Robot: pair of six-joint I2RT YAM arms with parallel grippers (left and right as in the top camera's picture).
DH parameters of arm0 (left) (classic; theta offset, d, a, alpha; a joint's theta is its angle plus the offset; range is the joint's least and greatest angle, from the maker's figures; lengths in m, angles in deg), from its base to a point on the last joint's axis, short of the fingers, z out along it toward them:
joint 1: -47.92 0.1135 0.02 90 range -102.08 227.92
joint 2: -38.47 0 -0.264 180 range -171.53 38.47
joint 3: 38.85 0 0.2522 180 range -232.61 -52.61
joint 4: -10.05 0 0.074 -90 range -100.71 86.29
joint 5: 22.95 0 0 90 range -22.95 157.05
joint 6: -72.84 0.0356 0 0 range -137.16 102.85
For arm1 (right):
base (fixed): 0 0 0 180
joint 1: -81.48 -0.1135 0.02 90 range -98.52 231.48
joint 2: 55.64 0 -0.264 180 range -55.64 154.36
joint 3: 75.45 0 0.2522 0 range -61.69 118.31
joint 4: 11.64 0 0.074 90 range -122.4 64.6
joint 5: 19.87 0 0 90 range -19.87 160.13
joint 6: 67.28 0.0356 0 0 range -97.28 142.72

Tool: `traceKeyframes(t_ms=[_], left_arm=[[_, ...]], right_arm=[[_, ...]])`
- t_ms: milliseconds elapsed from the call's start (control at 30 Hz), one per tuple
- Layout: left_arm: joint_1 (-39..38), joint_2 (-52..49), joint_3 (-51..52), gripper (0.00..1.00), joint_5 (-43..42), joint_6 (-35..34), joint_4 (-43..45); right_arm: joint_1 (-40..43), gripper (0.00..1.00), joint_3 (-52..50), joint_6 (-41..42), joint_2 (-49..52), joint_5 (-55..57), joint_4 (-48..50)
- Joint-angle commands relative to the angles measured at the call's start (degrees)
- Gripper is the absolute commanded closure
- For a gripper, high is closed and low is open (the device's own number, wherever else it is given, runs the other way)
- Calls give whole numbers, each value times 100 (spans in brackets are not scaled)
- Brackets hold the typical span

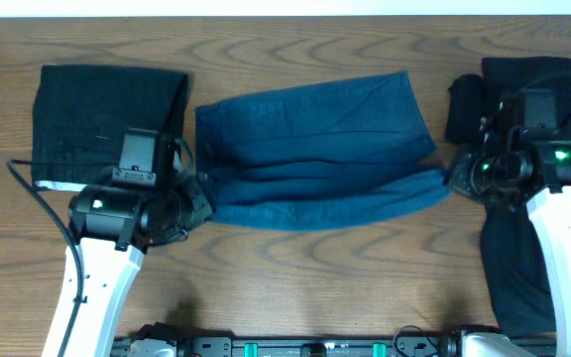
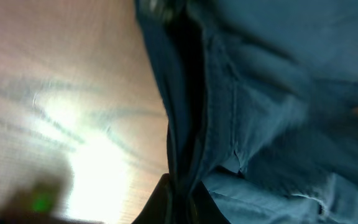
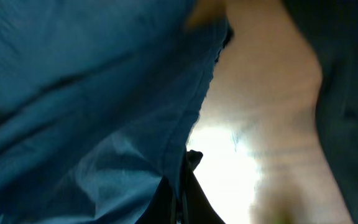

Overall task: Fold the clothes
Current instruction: 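Lift the near jeans edge with both grippers and fold it toward the far side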

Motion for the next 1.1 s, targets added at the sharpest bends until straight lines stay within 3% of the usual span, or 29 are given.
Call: traceKeyframes(t_ms=[0,733,1067], left_arm=[[2,-155,-238,94,236,94,160],[9,-1119,-236,94,1344,-245,2404],[11,-2288,-236,94,1447,-245,3305]], right_arm=[[-42,99,361,-208,55,221,173],[-87,99,404,-439,1508,151,2544],[-328,99,404,-599,2520,155,3917]])
